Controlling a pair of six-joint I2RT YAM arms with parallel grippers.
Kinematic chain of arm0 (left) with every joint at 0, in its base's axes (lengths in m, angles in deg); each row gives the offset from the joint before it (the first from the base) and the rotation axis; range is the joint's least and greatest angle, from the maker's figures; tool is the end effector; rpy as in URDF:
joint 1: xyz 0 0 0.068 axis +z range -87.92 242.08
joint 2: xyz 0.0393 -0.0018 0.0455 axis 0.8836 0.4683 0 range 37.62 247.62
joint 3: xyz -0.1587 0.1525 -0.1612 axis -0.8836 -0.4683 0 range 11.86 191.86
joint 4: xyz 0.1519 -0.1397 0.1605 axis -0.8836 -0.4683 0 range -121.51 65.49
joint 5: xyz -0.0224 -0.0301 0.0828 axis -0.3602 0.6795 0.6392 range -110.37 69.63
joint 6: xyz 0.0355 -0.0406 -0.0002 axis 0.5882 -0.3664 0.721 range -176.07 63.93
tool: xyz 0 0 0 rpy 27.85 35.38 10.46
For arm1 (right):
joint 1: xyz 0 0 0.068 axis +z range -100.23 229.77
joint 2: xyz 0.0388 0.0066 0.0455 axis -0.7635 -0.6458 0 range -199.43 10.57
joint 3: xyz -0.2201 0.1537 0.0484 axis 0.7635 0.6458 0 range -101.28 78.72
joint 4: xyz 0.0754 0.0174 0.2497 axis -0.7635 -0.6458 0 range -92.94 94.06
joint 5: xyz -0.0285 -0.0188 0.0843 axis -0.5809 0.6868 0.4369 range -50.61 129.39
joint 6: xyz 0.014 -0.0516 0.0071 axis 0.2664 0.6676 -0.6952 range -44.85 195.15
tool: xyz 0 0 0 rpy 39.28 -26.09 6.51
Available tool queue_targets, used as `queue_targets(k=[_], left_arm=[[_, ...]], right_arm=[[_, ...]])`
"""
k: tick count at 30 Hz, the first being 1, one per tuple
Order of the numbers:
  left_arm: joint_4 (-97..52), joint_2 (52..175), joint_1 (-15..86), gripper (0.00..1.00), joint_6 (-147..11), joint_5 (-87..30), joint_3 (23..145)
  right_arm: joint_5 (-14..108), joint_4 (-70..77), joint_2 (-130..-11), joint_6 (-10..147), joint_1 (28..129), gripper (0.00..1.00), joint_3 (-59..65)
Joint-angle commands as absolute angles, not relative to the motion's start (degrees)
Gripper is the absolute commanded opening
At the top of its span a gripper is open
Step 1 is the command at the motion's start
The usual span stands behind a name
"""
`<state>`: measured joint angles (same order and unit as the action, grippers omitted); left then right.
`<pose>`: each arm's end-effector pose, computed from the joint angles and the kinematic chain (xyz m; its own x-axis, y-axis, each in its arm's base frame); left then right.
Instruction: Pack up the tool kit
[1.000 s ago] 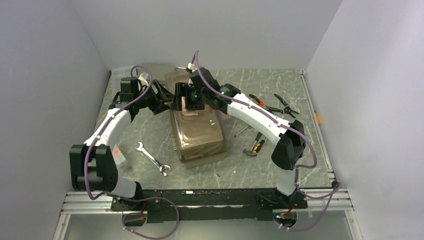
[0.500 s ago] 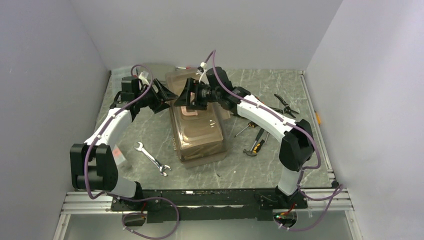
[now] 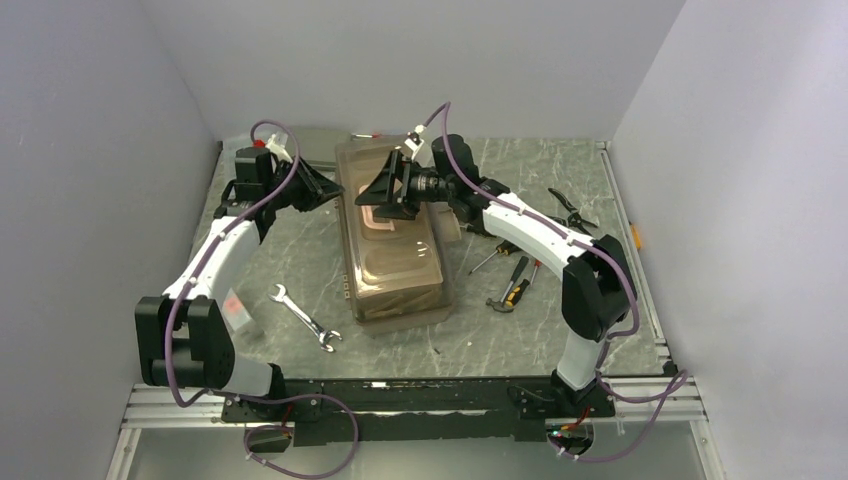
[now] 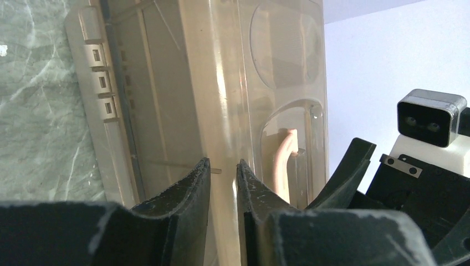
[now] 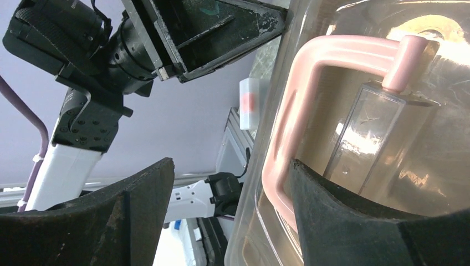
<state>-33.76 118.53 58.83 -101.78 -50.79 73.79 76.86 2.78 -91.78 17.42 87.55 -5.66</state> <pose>0.3201 -0.0363 0.3017 -0.6836 -0.5795 -0.4437 0.0070 0.6026 -0.7980 0.3223 0.2773 0.3192 -0.9341 0.1251 -0.3345 -0.2817 0.3178 0.9053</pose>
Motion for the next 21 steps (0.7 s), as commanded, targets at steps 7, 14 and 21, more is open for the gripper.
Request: queue_targets(k=[7,14,21], left_arm=[[-32.5,120.5,54.5,0.25,-103.2,-57.8,73.7],[-32.0,120.1,53.9,0.24,-103.6,-57.7,73.2],[-31.3,119.3,53.0,0.22,-104.2,-58.1,72.5]], right_arm=[[86.5,12.2,-94.0,11.6,90.9,0.77,-4.5],[88.4,17.7,-95.5,6.9,91.1,0.76,-4.4],[88.7,18.9,-95.1,6.0,91.2,0.76,-4.1]])
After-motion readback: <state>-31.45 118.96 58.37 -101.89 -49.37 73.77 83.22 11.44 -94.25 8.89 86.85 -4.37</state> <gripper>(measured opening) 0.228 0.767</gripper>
